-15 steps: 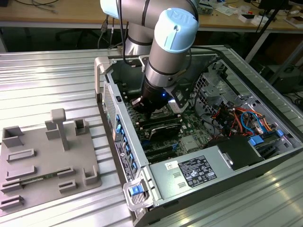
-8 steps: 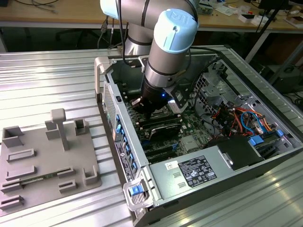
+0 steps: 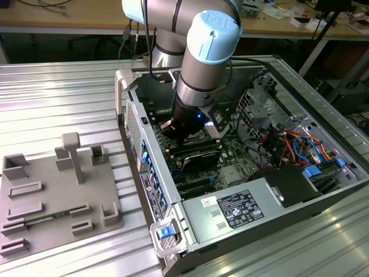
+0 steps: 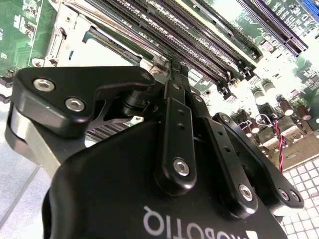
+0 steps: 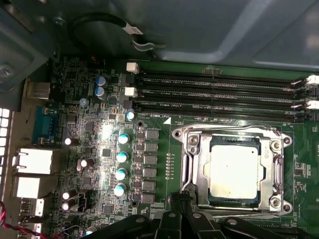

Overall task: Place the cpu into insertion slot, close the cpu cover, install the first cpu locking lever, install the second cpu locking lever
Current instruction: 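Install the second cpu locking lever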

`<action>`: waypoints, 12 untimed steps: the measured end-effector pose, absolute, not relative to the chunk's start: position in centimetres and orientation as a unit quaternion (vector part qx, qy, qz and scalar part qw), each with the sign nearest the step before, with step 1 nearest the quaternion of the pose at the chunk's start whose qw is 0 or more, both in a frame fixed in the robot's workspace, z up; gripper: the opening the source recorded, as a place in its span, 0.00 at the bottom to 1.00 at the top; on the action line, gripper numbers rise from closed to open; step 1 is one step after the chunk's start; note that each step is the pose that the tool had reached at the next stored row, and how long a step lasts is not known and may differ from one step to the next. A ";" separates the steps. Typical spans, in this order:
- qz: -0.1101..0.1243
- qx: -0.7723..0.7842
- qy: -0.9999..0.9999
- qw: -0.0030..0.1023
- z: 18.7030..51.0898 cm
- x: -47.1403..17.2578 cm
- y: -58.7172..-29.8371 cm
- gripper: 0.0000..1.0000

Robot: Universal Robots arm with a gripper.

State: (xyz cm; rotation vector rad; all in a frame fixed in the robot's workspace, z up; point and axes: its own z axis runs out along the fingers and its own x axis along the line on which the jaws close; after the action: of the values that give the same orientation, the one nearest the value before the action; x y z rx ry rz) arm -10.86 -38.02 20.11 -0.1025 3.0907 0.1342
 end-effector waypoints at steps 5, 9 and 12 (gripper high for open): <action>0.043 -0.033 0.998 0.023 20.9 -10.9 -37.9 0.11; 0.042 -0.033 0.998 0.023 22.0 -10.9 -37.8 0.11; 0.040 -0.033 0.998 0.023 23.0 -10.9 -37.7 0.11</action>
State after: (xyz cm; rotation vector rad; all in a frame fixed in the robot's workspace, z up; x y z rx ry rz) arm -10.85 -37.68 23.01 -0.1030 3.0913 0.1244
